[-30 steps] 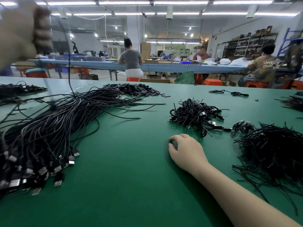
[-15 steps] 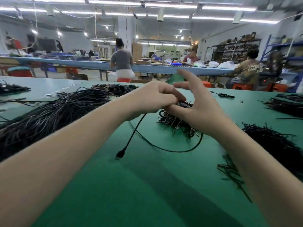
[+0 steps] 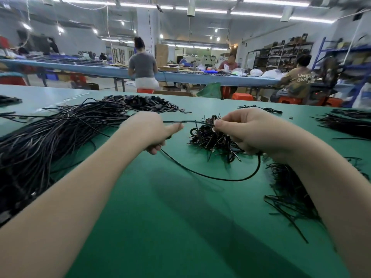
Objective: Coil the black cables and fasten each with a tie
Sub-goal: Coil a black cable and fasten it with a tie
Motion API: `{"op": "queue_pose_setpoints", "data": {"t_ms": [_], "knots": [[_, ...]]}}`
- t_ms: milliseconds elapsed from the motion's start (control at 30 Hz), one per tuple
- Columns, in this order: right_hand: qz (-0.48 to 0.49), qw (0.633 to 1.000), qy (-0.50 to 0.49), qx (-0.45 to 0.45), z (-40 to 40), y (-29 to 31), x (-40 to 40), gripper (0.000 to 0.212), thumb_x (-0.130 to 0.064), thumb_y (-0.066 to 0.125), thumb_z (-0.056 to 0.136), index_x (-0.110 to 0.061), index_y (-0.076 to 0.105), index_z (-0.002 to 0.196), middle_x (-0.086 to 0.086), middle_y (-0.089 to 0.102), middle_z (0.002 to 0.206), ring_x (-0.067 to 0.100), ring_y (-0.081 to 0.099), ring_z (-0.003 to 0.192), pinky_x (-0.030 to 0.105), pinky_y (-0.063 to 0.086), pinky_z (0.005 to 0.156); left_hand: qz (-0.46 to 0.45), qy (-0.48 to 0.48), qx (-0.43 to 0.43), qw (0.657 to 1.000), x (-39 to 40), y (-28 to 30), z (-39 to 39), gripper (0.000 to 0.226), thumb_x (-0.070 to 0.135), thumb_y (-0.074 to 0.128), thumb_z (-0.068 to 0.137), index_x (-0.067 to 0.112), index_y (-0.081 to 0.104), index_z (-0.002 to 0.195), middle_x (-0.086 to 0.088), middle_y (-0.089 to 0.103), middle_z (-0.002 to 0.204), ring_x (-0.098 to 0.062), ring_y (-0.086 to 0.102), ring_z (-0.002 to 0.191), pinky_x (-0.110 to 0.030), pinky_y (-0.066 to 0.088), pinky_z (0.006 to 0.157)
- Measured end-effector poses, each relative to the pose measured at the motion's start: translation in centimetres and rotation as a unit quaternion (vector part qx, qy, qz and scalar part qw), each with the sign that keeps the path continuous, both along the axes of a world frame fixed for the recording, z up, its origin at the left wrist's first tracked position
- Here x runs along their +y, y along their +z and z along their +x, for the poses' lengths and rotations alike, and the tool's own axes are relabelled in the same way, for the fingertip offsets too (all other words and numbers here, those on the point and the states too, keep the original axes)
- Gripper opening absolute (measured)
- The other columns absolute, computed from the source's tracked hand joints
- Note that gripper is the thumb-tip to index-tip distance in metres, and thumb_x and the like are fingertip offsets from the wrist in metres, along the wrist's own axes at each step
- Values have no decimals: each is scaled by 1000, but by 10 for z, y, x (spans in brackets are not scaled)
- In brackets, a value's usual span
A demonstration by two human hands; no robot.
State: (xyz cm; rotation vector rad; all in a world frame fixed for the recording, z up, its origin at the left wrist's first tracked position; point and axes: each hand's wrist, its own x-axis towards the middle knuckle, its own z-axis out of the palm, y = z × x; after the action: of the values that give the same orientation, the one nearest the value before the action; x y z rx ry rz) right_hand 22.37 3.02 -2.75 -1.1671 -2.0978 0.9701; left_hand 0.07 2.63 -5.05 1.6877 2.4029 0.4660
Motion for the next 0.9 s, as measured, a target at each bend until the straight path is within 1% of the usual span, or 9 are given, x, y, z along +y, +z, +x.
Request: {"op": "queue_pose_setpoints", "data": {"t_ms": [33, 100, 200, 333, 433, 500, 600, 800, 900], "knots": [[-46, 999, 24, 14, 0, 1, -1, 25, -38, 56, 94, -14, 65, 92, -9, 42, 49, 5, 32, 36, 17, 27, 35, -32, -14, -124, 992, 2, -3, -4, 80, 75, 28, 88, 7, 69, 78, -2, 71, 59, -14, 66, 51, -20, 46, 50], [-113, 990, 74, 47, 0, -1, -3, 26, -35, 52, 96, -12, 63, 92, -7, 38, 52, 7, 29, 39, 17, 24, 38, -88, -68, -336, 935, 2, -8, -8, 74, 64, 20, 96, 9, 68, 102, -5, 76, 82, -16, 72, 66, -23, 51, 57], [-142, 981, 120, 54, -4, -7, -3, 23, -33, 52, 96, -15, 62, 88, -6, 39, 54, 8, 33, 42, 19, 26, 42, -104, -102, -612, 777, 4, -14, -5, 61, 54, 24, 101, 6, 61, 111, -12, 74, 99, -23, 73, 80, -31, 59, 63], [-168, 965, 198, -16, -10, -23, -7, 18, -27, 52, 98, -16, 61, 86, 0, 51, 61, 14, 45, 53, 24, 39, 52, 28, -73, -738, 670, 4, -6, -8, 29, 31, 48, 97, 17, 59, 75, 0, 69, 69, -12, 68, 61, -25, 57, 56], [-200, 951, 227, -63, -18, -39, -10, 17, -25, 52, 99, -15, 58, 87, 4, 59, 68, 18, 54, 60, 27, 48, 61, 83, -63, -780, 617, 3, 1, -18, 36, 25, 47, 97, 19, 55, 62, 8, 60, 57, -7, 63, 51, -22, 54, 53], [-227, 944, 230, -70, -23, -48, -10, 16, -24, 51, 99, -14, 56, 89, 5, 60, 69, 20, 56, 61, 29, 50, 64, 103, -65, -761, 638, 2, 3, -18, 40, 31, 41, 99, 21, 55, 64, 8, 61, 58, -8, 63, 52, -21, 53, 54], [-251, 938, 229, -68, -28, -61, -9, 15, -24, 49, 100, -15, 55, 89, 3, 58, 66, 19, 57, 59, 30, 49, 67, 78, -111, -690, 711, 1, 3, -12, 48, 43, 32, 101, 19, 60, 71, 2, 66, 66, -14, 67, 58, -25, 55, 58], [-263, 939, 216, -39, -27, -70, -3, 18, -27, 51, 99, -17, 58, 86, 4, 57, 64, 19, 57, 57, 26, 49, 61, 59, -147, -578, 801, -2, 13, -3, 52, 50, 28, 101, 14, 62, 85, -4, 69, 68, -20, 70, 64, -28, 57, 57], [-273, 930, 242, -48, -28, -73, -4, 20, -32, 51, 98, -20, 62, 86, 2, 59, 65, 18, 59, 59, 30, 46, 67, 43, -173, -584, 792, -8, 21, -2, 52, 48, 27, 102, 12, 63, 88, -3, 68, 68, -19, 70, 64, -27, 57, 58]]}}
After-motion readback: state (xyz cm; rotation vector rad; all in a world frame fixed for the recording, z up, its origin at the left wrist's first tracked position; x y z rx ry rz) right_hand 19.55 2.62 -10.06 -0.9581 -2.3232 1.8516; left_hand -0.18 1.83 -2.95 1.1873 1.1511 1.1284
